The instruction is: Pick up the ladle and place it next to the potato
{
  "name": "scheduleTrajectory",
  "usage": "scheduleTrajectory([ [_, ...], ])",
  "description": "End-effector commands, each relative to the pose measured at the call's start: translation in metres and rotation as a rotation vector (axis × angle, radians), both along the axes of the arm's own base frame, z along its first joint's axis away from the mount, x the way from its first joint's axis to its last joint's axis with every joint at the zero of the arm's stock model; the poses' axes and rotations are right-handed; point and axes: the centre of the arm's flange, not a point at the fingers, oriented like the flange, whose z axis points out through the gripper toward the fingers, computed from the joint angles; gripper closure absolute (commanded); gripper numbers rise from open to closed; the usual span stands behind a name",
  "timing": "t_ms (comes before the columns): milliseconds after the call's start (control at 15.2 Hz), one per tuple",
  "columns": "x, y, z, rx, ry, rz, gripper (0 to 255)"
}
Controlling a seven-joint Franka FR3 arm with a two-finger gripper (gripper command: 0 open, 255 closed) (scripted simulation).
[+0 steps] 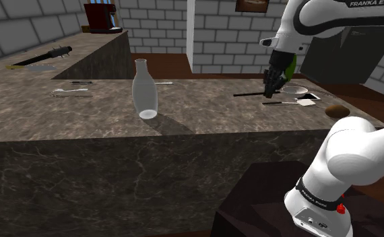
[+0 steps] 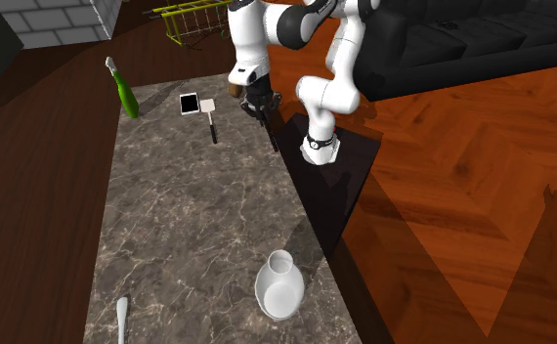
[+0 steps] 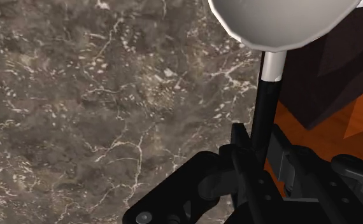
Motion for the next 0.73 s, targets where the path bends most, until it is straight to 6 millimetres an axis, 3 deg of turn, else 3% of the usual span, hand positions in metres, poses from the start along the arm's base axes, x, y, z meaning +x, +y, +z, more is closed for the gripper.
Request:
scheduleTrajectory([
  [0,-0.019,-0.018,-0.002,0.0,0.001,0.001,255],
  [660,-0.116,-0.107,-0.001,0.0,0.001,0.001,255],
])
